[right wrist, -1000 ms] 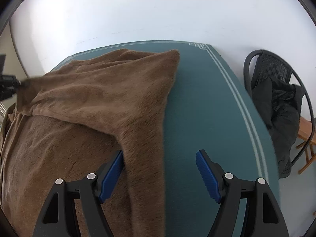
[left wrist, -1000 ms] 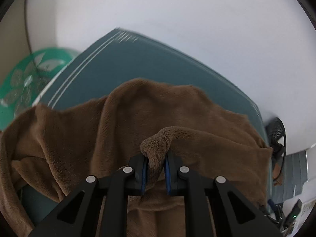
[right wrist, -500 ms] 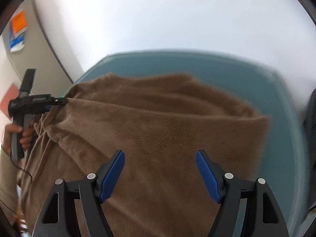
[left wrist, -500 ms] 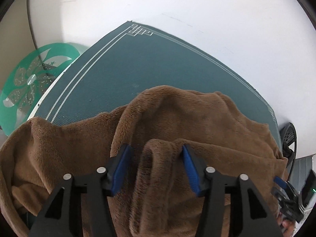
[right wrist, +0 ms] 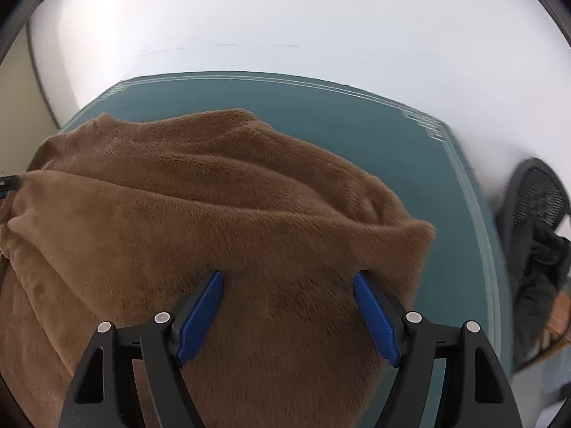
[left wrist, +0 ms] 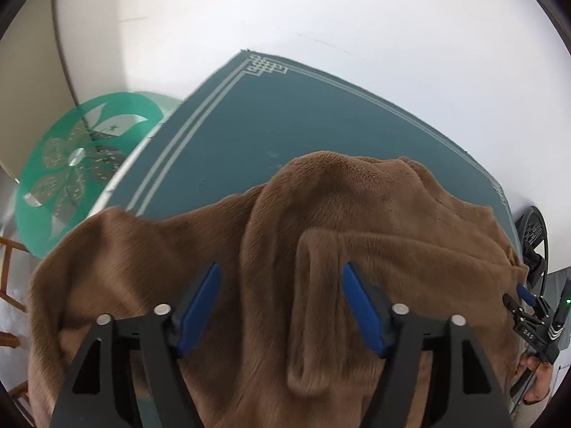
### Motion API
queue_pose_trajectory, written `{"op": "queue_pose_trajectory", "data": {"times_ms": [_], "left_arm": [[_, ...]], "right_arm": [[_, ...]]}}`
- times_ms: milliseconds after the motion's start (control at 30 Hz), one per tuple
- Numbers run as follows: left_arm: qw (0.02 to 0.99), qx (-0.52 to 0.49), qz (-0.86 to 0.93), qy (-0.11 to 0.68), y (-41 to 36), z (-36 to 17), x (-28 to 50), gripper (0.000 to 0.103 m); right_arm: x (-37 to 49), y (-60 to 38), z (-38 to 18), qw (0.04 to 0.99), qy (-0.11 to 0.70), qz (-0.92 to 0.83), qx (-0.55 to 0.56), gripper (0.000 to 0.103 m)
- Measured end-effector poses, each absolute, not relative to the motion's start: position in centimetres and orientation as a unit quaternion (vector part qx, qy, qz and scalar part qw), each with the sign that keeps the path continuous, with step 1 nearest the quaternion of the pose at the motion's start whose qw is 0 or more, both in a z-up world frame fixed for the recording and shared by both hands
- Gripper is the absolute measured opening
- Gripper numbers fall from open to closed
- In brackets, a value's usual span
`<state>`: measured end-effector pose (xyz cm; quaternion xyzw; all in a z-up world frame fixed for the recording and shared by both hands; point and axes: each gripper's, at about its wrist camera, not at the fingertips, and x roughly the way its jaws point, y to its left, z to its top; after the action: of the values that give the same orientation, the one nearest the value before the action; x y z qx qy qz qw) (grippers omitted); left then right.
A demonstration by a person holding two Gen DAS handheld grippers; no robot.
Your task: Fold clothes
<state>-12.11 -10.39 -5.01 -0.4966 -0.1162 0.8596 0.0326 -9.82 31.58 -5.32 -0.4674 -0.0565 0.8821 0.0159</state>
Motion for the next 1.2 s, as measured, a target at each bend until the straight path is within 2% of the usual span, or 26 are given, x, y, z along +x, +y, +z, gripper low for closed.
{"op": "queue_pose_trajectory", "data": {"times_ms": [167, 300, 367, 467, 600, 833, 1000, 1200], "left_arm": [[0.053, -0.502, 0.855, -0.118, -9.8, -4.9, -8.7, 0.079], [0.044, -0.518, 0.848, -0.107, -8.5, -6.5, -9.6, 0.079], [0.035, -0.523, 0.845, -0.104, -7.9, -7.3, -10.1, 0.079], [0.018, -0.520, 0.848, -0.098, -7.5, -7.5, -10.2, 0.079], [0.026, -0.524, 0.845, -0.103, -7.4, -7.3, -9.6, 0.082], [0.026, -0.526, 0.847, -0.078, -7.2, -7.1, -9.0, 0.083], [0.029, -0.517, 0.851, -0.087, -7.8, -5.9, -8.6, 0.083], [0.036, -0.464, 0.881, -0.078, -6.4, -2.0, -7.3, 0.083]], "right_arm": [[-3.2, 29.5, -2.5, -0.056, -0.083, 0.897, -0.430, 0.078], [0.4, 28.8, -4.3, -0.085, -0.136, 0.869, -0.468, 0.078], [1.2, 29.4, -5.5, -0.043, -0.171, 0.863, -0.473, 0.078], [1.7, 31.8, -5.5, 0.054, -0.179, 0.872, -0.452, 0.078], [3.0, 36.6, -4.9, 0.104, -0.103, 0.886, -0.439, 0.079], [4.2, 37.5, -5.9, 0.099, -0.071, 0.880, -0.459, 0.079], [4.5, 37.3, -4.6, 0.057, -0.070, 0.879, -0.468, 0.080], [4.8, 35.7, 0.6, -0.018, -0.017, 0.905, -0.424, 0.081]]}}
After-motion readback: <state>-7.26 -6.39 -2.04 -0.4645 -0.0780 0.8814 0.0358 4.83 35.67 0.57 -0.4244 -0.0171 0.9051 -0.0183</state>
